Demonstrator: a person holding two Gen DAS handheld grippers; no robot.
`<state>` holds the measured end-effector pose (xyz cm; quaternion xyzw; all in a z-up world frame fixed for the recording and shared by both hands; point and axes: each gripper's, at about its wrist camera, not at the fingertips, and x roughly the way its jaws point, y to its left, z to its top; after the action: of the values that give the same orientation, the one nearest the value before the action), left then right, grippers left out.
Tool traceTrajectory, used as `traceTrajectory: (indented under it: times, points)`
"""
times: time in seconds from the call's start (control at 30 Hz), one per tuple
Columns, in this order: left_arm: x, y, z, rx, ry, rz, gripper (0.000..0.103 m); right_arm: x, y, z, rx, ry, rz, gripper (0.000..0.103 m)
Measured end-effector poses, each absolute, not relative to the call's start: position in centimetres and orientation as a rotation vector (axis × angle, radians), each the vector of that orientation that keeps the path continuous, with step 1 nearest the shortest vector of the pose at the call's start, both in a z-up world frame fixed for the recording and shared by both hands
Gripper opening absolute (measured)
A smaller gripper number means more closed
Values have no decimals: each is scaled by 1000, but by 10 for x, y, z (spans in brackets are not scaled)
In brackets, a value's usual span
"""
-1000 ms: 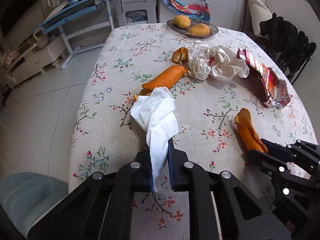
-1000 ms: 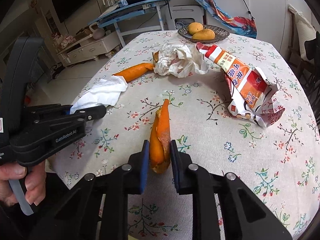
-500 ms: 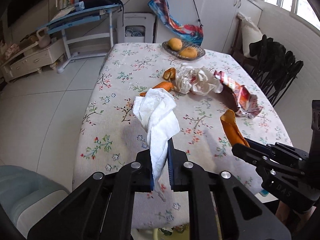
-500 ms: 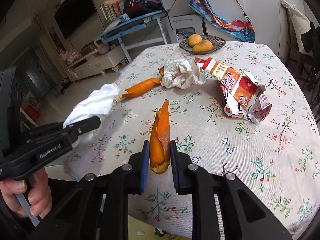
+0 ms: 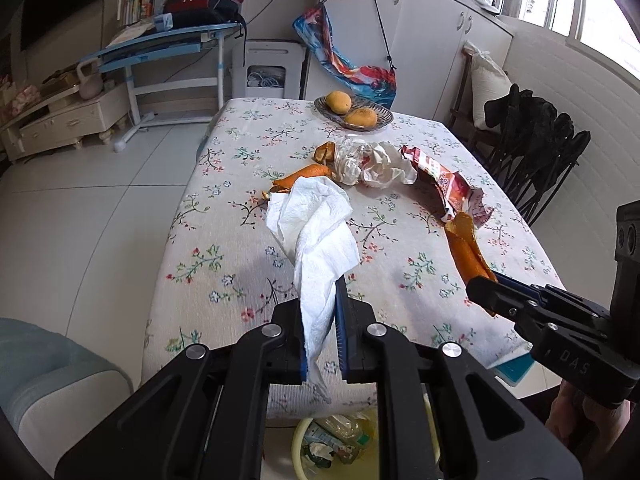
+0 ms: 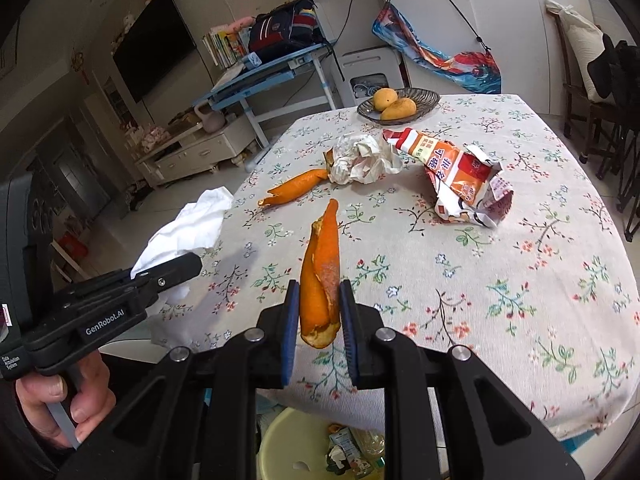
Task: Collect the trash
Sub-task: 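Carry the peel and paper towel over the yellow bucket with both grippers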
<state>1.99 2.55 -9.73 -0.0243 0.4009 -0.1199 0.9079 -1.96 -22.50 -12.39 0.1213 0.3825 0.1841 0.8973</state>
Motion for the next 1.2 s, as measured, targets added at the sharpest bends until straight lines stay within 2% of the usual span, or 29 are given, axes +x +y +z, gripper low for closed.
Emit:
traceTrajectory:
  times: [1.2]
  points:
    - [-54,19,-104,-39,822,-307,11,-80,-228,-133,262,811,386,21]
